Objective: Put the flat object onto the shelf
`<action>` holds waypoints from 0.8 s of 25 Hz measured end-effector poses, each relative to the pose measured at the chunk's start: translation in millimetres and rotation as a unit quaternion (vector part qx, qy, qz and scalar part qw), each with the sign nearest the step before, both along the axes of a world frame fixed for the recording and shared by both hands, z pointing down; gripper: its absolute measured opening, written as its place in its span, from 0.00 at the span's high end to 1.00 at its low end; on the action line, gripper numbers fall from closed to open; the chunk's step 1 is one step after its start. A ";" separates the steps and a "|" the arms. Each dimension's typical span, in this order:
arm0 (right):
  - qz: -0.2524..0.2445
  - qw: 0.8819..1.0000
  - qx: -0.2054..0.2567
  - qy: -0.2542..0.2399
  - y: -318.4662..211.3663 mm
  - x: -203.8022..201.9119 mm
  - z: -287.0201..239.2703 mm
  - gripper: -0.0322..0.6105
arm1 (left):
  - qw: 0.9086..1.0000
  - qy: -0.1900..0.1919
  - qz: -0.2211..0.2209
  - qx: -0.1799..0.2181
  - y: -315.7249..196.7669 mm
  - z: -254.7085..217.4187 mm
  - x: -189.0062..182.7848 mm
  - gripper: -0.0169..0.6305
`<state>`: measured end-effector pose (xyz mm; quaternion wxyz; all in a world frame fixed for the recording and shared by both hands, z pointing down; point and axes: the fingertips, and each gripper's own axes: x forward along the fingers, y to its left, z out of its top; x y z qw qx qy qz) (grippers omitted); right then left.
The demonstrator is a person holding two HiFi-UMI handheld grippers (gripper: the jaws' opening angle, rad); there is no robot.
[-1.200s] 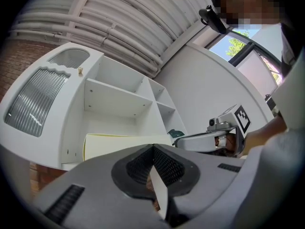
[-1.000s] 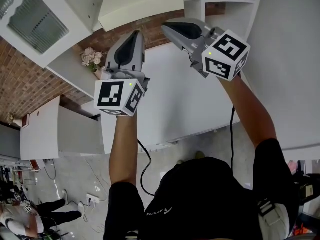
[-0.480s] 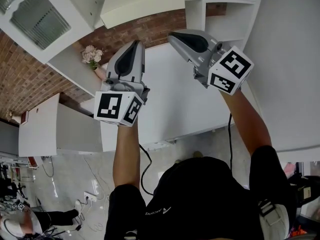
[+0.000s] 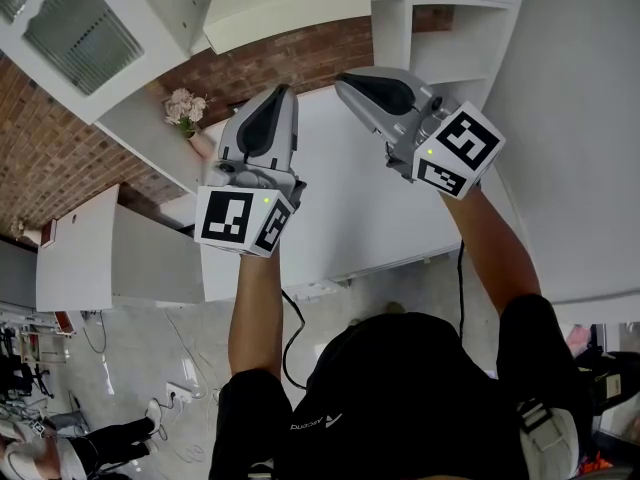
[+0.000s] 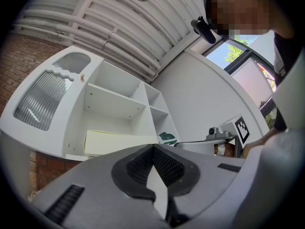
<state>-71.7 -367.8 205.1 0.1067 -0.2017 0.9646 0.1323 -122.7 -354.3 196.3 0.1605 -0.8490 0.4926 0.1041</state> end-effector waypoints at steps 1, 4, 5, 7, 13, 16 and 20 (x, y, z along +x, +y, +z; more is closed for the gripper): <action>-0.001 1.000 0.001 0.001 1.2 -0.3 0.0 0.95 | 1.000 0.000 0.000 0.000 0.8 0.0 -0.2 0.98; -0.001 1.000 0.003 0.004 4.7 -1.0 0.3 0.95 | 1.000 0.002 0.000 0.001 3.0 0.1 -0.7 0.98; -0.001 1.000 0.004 0.004 5.8 -1.2 0.3 0.95 | 1.000 0.002 0.000 0.000 3.5 0.4 -0.7 0.98; -0.001 1.000 0.004 0.005 7.6 -1.7 0.7 0.95 | 1.000 0.003 0.001 -0.001 4.1 1.8 -0.7 0.98; 0.002 1.000 0.008 0.010 10.3 -1.3 2.8 0.95 | 1.000 0.007 0.004 -0.004 5.0 5.6 -0.4 0.98; 0.004 1.000 0.008 0.012 10.4 -1.7 3.0 0.95 | 1.000 0.008 0.005 -0.003 5.6 5.3 -1.6 0.98; 0.005 1.000 0.008 0.014 11.8 -4.6 2.9 0.95 | 1.000 0.008 0.006 -0.002 7.1 4.2 -4.6 0.98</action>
